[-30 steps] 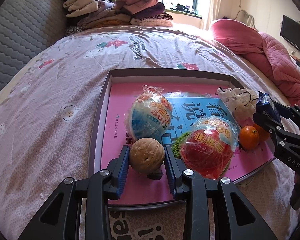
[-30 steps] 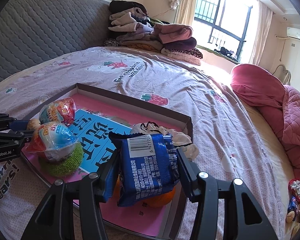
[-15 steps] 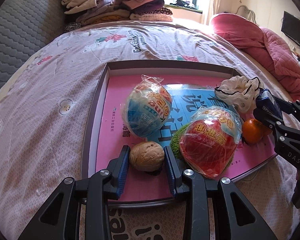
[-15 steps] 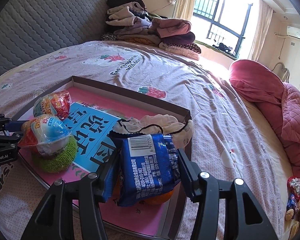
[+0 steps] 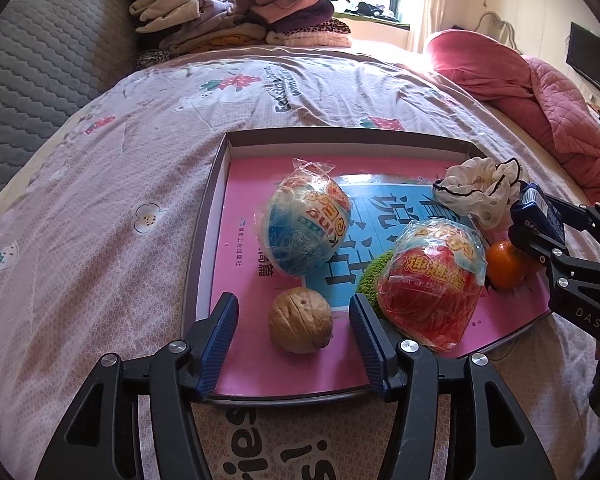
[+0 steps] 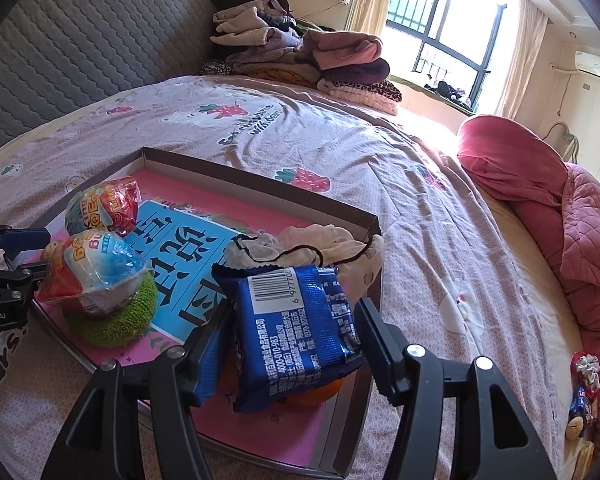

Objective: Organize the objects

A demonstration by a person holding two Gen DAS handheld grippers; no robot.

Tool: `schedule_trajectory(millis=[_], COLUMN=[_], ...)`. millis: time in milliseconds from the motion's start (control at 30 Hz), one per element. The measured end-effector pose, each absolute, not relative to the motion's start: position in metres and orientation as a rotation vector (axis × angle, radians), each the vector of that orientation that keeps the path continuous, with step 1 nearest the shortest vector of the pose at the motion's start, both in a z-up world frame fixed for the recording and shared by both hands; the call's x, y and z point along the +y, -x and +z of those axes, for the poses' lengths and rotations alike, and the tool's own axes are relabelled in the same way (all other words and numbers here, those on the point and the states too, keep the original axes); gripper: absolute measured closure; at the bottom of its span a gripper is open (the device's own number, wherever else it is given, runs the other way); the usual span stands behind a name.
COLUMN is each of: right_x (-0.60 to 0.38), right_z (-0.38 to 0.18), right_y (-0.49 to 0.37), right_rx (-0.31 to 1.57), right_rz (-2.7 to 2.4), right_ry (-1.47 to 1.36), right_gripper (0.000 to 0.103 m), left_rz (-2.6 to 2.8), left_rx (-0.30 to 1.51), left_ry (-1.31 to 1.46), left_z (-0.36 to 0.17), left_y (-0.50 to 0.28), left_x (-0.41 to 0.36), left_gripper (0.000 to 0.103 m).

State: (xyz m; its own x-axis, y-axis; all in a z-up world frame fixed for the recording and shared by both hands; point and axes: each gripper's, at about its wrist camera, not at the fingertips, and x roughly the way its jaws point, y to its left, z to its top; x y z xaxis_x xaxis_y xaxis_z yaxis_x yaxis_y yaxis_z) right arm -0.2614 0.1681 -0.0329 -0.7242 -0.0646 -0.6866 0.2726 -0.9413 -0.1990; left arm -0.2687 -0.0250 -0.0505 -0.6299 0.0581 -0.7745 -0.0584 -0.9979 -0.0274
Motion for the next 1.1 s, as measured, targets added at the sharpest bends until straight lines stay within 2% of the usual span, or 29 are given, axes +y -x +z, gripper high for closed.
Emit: schedule_trajectory(millis=[133,467,567,1100], right_x=[0.170,0.169,0.169,0.169], right_z=[-0.029,-0.012,-0.002,0.072], right_y=[0.261,0.253,0.249,0.193], right_rx=[0.408,0.365,0.342,0.185], right_rz=[-2.720,-2.717,-2.718,-2.770], right_ry=[-1.069,-1.022,-0.996,-0.728], right_gripper=[0.042,0.042,0.042,0.041], left_rz=[2.804,2.869,2.880,2.954], left_rx=[-0.004,-0.015,-0.030,-0.037], left_ry=[1.298,1.221,1.205,1.079], left_z=[-0.042,-0.020,-0.012,0.040], left_y=[0.265,0.253,0.248,0.210], left_x=[-0.027,-0.032,-0.033,-0.029], left_gripper=[0.038,0.033,0.028,0.027])
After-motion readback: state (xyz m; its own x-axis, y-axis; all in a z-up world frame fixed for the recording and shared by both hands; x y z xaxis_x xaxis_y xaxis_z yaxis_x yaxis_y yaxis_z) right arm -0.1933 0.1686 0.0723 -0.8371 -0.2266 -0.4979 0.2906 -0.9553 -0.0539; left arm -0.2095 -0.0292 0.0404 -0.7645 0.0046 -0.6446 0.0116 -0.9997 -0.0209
